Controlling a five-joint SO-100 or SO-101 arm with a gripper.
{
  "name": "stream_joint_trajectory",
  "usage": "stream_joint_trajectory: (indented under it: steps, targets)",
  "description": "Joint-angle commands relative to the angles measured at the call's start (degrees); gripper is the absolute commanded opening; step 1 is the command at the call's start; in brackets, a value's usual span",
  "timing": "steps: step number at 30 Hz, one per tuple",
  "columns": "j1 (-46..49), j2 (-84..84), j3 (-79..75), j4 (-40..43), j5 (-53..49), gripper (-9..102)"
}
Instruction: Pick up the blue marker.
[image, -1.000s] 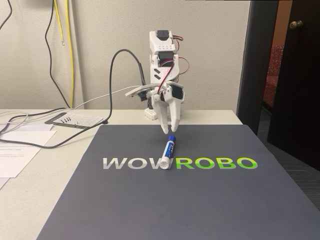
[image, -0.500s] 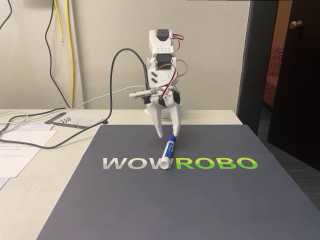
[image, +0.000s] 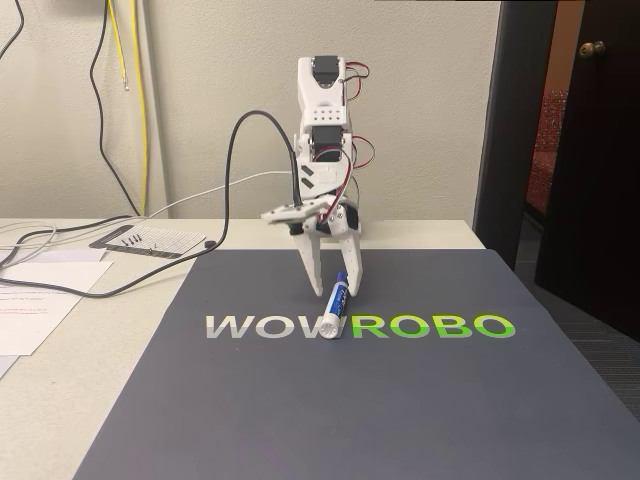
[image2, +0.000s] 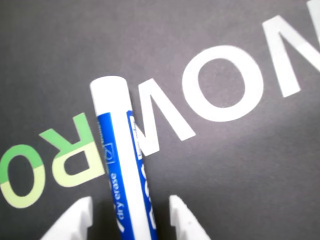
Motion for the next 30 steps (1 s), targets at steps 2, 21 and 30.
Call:
stream_joint_trajectory:
  steps: [2, 21, 30]
  targets:
    - [-0.4, -2.1, -2.1, -1.8, -1.8, 17]
    - [-3.4, 4.7, -2.5, 3.7, 5.2, 0]
    - [-6.2, 17.5, -14.2, 24.9, 24.3, 0]
